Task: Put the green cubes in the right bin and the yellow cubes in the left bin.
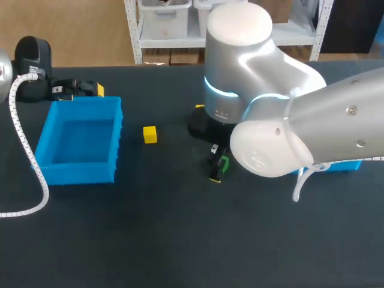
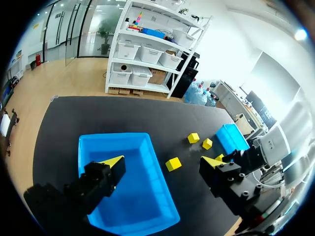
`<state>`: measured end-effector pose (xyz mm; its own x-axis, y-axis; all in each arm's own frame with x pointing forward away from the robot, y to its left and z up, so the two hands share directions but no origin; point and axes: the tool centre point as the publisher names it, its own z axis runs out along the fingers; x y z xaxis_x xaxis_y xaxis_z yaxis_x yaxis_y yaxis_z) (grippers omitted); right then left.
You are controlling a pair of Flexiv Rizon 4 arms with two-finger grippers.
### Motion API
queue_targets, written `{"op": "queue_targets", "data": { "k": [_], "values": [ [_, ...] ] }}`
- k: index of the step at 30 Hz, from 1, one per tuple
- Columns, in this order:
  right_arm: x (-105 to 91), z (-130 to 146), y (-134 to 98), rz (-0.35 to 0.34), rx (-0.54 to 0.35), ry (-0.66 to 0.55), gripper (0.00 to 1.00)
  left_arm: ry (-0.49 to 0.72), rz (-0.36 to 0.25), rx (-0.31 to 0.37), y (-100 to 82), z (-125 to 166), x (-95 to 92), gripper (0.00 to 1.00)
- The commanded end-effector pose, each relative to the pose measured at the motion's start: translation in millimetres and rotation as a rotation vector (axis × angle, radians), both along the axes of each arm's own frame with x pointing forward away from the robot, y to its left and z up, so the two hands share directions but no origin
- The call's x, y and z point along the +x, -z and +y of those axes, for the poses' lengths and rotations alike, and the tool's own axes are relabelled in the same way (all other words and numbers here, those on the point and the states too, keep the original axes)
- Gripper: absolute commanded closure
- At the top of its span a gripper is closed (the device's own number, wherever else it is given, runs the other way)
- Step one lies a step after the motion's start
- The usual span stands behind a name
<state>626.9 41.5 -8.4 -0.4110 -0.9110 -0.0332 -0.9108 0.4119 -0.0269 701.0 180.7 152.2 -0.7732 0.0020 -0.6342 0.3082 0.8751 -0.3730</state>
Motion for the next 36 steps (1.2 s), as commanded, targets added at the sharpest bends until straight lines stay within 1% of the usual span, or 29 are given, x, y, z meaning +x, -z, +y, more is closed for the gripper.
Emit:
{"op": "queue_targets", "data": {
  "k": [1,2,3,4,14,25,31,36],
  "values": [
    [2.8,7,9,-0.001,-0.031,0.003,0.53,0.005,-0.006,-0.008,1.5,2,-0.2,0.0],
    [2.2,7,10,-0.003,-0.032,0.006,0.71,0.005,-0.006,-0.008,1.5,2,-0.2,0.0],
    [2.3,8,10,-0.001,-0.031,0.018,0.93,0.005,-0.006,-0.008,1.5,2,-0.2,0.0],
    [3.1,8,11,-0.001,-0.031,0.018,1.0,0.005,-0.006,-0.008,1.5,2,-0.2,0.0],
    [7.6,4,8,-0.015,-0.029,0.045,1.0,0.005,-0.006,-0.008,1.5,2,-0.2,0.0],
    [22.8,-3,-7,-0.055,-0.019,0.073,1.0,0.005,-0.006,-0.008,1.5,2,-0.2,0.0],
    [35.2,-7,-27,-0.102,-0.007,0.094,1.0,0.005,-0.006,-0.008,1.5,2,-0.2,0.0],
    [48.0,-16,-55,-0.166,0.017,0.137,1.0,0.005,-0.006,-0.008,1.5,2,-0.2,0.0]
  ]
}}
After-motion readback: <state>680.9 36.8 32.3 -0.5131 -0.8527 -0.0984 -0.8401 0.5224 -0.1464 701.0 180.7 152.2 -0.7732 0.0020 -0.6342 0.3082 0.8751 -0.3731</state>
